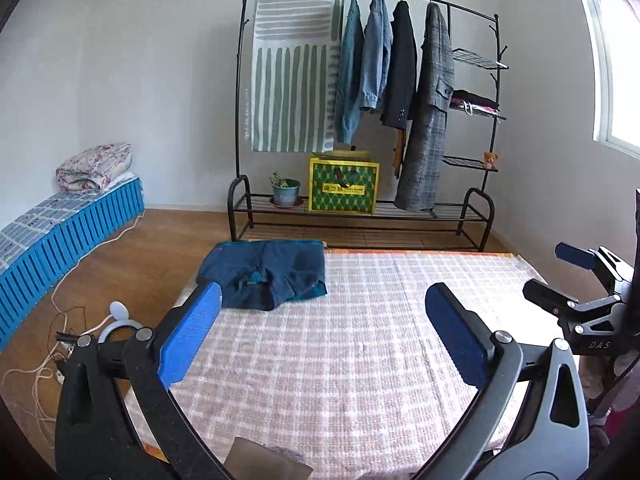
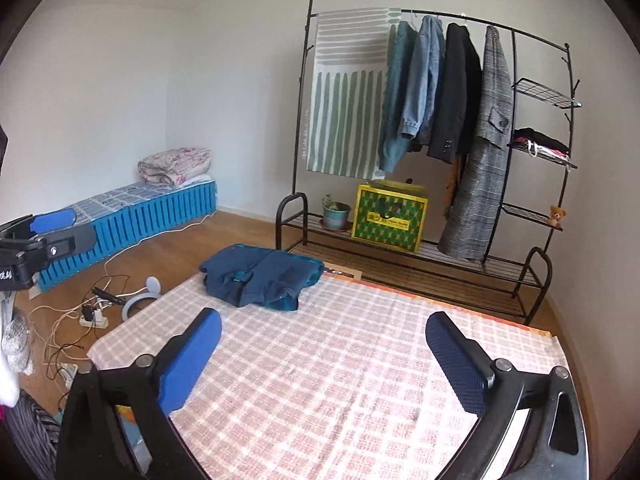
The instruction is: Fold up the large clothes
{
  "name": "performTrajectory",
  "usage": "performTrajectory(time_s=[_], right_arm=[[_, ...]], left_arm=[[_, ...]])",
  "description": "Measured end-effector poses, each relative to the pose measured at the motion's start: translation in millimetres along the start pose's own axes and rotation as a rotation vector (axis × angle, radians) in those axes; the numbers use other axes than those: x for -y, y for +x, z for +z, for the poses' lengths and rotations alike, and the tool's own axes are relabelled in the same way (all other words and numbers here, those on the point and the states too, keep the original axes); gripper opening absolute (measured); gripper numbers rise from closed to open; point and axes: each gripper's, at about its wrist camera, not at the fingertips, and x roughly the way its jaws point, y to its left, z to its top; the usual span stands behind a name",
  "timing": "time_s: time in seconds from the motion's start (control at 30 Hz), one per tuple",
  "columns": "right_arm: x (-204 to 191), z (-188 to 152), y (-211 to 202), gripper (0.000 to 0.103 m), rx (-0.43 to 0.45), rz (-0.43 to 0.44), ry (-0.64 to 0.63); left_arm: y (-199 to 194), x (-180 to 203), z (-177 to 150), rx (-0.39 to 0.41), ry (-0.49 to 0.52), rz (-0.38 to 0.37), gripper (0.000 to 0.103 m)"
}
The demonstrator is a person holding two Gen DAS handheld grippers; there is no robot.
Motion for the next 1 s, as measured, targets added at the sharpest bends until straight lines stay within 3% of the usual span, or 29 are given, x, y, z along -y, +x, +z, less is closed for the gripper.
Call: performTrajectory(time_s=[0.4, 0.57, 0.73, 1.0], right_arm=[[19, -37, 67, 0.103, -0.068, 0.029, 0.098], [19, -51, 87, 0.103, -0.096, 0.045, 0.132], [15, -60, 92, 0.103, -0.128, 0.069, 0.149], [23, -70, 92, 0.103, -0.114, -0.001, 0.146]], left_arm=[[59, -5, -40, -0.038, -0.048, 0.095, 0.103], [81, -16, -56, -0.100, -0.040, 0.162, 0.103], [92, -18, -63, -0.117, -0.050, 0.168, 0.103], [93, -14, -69, -0.109, -0.050, 0.160, 0.103]])
